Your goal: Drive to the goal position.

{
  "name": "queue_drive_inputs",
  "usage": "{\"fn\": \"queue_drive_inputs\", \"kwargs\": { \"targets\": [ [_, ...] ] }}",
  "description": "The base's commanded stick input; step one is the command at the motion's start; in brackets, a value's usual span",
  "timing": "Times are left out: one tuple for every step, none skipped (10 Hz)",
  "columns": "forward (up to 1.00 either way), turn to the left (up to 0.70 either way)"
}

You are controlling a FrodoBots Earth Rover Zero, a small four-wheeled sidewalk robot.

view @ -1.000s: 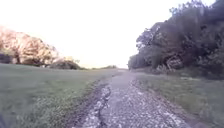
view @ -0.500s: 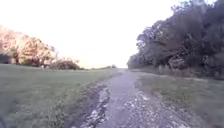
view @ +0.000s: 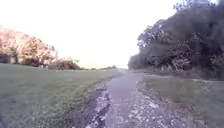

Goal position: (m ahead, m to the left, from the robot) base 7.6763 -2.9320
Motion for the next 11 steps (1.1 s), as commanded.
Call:
{"fn": "queue_drive_inputs", "kwargs": {
  "targets": [
    [0.68,0.0],
    [0.68,0.0],
    [0.68,0.0],
    [0.68,0.0],
    [0.68,0.0],
    [0.68,0.0],
    [0.68,0.0],
    [0.68,0.0],
    [0.68,0.0],
    [0.68,0.0],
    [0.68,0.0]
  ]
}}
